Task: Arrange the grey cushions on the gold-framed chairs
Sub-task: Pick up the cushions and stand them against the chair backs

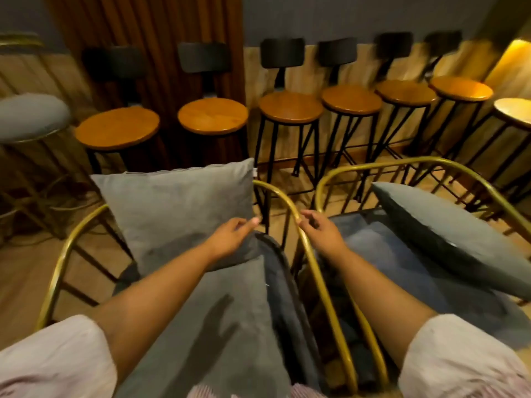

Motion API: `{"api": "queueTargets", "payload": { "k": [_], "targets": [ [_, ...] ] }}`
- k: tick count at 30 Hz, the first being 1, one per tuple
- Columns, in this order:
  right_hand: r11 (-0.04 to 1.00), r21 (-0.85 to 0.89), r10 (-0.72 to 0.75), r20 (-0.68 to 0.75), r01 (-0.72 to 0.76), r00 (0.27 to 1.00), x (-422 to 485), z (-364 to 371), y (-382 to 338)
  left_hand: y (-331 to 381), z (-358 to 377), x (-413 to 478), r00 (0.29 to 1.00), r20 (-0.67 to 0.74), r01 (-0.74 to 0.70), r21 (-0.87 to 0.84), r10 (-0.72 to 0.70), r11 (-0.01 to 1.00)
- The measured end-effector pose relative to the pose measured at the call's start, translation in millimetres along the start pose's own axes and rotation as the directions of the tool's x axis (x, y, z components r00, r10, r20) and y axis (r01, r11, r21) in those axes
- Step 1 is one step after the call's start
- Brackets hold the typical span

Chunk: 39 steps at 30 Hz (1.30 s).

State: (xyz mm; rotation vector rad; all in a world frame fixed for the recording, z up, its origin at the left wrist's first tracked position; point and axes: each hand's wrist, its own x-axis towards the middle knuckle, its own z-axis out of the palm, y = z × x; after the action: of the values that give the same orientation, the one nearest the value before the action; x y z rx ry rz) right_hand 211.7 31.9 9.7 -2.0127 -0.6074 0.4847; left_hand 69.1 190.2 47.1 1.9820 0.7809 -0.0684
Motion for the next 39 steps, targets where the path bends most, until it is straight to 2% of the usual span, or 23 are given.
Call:
{"api": "queueTargets", "payload": {
  "k": [4,7,11,14,20,24,29,33,36,39],
  "targets": [
    [1.000,0.003,-0.003,-0.068,0.003,0.998,-27.7,-84.5,28.0,66.7,70.0,-7.2,0.996,0.042,-0.078,-0.060,0.081,0.995],
    [1.000,-0.025,0.000,-0.098,-0.003,0.995,-47.1,-150.4,62.6,112.2,132.1,-13.9,0.992,0.060,-0.108,-0.036,0.110,0.993],
    [0.998,-0.045,0.033,-0.106,-0.038,0.994,-61.8,-225.9,108.4,158.3,200.8,-16.9,0.993,0.044,-0.113,-0.025,0.114,0.993],
    [0.996,-0.026,0.077,-0.169,-0.083,0.983,-64.4,-271.9,135.0,180.3,235.2,-16.1,0.991,0.087,-0.101,-0.045,0.105,0.994],
    [0.988,0.026,0.152,-0.368,-0.154,0.917,-52.1,-339.0,170.8,218.0,282.0,7.2,0.969,0.210,-0.135,0.018,0.129,0.991],
    [0.967,0.108,0.253,-0.430,-0.229,0.867,-38.1,-375.1,203.4,248.7,308.5,44.3,0.973,0.212,-0.108,0.048,0.096,0.993],
    [0.922,0.192,0.387,-0.423,-0.337,0.819,0.7,-429.9,254.7,298.1,364.1,103.1,0.990,0.138,-0.018,-0.042,0.023,0.999],
    [0.873,0.230,0.486,-0.344,-0.430,0.803,60.4,-477.9,307.9,327.6,412.8,177.1,0.998,0.061,0.042,-0.150,-0.034,0.988],
    [0.830,0.197,0.558,-0.271,-0.522,0.784,110.9,-508.0,354.6,336.3,456.4,236.4,0.988,-0.046,0.138,-0.189,-0.150,0.972],
    [0.786,0.131,0.618,-0.172,-0.604,0.767,144.1,-523.2,388.3,327.5,496.9,276.5,0.944,-0.089,0.306,-0.123,-0.318,0.944]
  ]
}}
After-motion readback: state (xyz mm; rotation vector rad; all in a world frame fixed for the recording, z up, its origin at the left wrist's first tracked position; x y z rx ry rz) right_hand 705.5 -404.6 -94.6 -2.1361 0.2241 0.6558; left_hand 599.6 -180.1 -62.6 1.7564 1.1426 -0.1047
